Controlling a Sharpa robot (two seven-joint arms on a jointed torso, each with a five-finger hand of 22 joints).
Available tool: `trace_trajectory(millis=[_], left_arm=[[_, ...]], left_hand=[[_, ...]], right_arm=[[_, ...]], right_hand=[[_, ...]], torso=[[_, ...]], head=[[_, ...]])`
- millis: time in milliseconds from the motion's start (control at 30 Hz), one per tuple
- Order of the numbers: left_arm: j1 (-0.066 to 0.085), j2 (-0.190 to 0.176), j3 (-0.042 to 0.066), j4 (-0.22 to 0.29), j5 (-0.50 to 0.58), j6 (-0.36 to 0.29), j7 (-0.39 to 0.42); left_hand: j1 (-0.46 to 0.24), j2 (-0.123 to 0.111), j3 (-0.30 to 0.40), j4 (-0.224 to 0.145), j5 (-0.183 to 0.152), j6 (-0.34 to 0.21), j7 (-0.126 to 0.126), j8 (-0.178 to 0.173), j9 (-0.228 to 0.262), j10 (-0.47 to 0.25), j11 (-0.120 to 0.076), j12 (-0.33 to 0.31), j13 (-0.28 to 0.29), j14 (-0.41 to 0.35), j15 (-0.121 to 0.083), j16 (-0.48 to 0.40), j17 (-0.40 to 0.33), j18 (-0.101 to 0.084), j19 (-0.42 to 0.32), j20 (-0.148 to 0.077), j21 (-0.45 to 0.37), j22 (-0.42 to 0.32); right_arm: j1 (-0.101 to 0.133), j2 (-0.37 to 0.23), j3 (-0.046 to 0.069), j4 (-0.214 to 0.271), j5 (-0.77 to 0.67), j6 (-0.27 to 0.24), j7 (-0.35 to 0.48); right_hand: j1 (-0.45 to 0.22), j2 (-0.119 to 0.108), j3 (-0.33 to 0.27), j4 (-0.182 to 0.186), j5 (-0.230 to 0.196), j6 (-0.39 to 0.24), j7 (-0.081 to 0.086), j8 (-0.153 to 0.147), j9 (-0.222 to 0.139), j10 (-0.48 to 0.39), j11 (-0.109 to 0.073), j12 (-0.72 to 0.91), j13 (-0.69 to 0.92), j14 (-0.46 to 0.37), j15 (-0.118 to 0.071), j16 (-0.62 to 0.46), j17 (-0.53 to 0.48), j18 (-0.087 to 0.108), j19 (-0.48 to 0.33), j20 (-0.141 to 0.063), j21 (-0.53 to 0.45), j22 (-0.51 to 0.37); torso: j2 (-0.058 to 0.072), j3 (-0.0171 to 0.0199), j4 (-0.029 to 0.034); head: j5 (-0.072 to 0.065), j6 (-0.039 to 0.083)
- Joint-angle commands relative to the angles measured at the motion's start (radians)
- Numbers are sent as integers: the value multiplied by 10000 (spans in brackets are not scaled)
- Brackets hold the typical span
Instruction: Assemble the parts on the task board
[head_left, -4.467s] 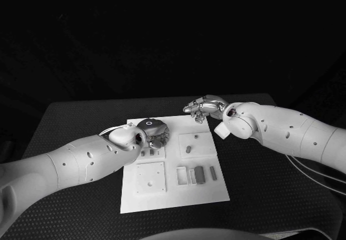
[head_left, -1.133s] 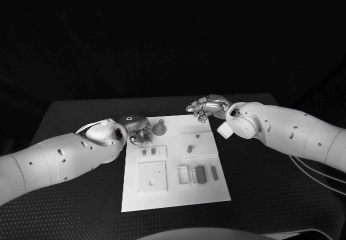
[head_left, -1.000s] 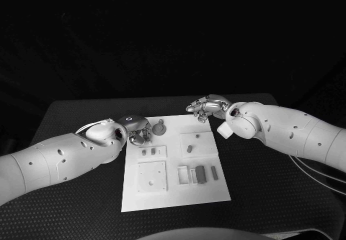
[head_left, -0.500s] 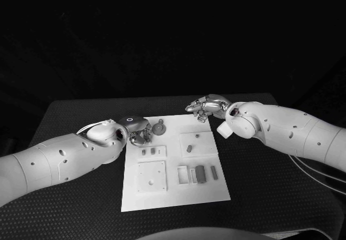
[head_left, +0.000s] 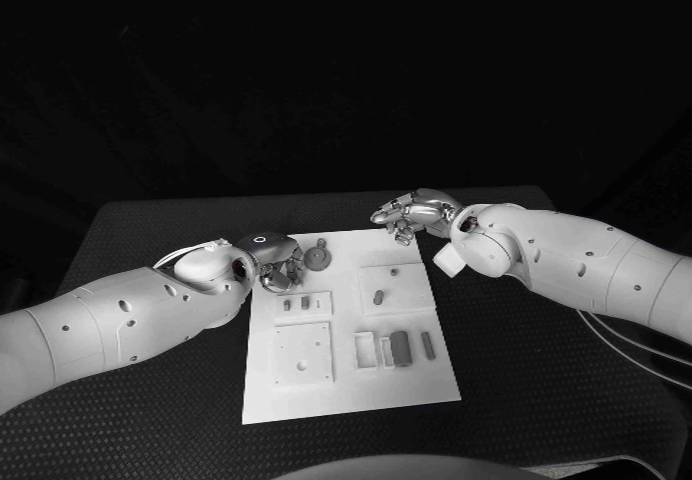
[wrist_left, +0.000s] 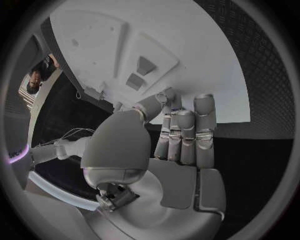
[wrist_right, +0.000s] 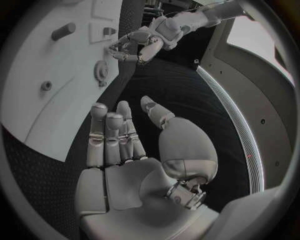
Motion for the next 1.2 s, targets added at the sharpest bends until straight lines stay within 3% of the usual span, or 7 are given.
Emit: trace_trajectory(millis=[33,967,1200], left_arm=[[-18,33,-11,44,-48,206,44],[-39,151,-55,25,-58,479,68],[-45,163,-60,-34,-56,454,-17]], left_hand=[[-78,40,-4,32,-20,62,16,25,4,97,3,-42,19,-26,-68,41,2,1112,-24,-71,59,204],[-169,2,-65,102,-50,24,37,-15,18,63,20,-115,63,-84,-52,33,4,1098,-64,-64,48,204],[-266,-145,-134,194,-163,-89,80,-95,14,-26,63,-212,95,-172,-11,0,-12,1085,-140,-36,19,201]], right_arm=[[-9,-3,2,10,11,83,108],[-14,-19,2,17,11,78,106],[-15,-27,2,24,11,74,105]], right_hand=[[-94,35,-34,37,37,-13,85,-31,-16,-80,8,48,-14,-95,-6,-38,-17,200,-15,-84,-37,169],[-92,36,-33,35,37,-12,85,-30,-16,-81,8,52,-18,-95,-6,-38,-17,200,-15,-84,-37,170],[-93,37,-33,36,37,-12,85,-30,-16,-81,8,53,-19,-95,-6,-38,-17,200,-15,-84,-37,170]], torso=[[0,-1,1],[1,-2,1],[0,2,0]], head=[[-6,-2],[-59,-51],[-66,-40]])
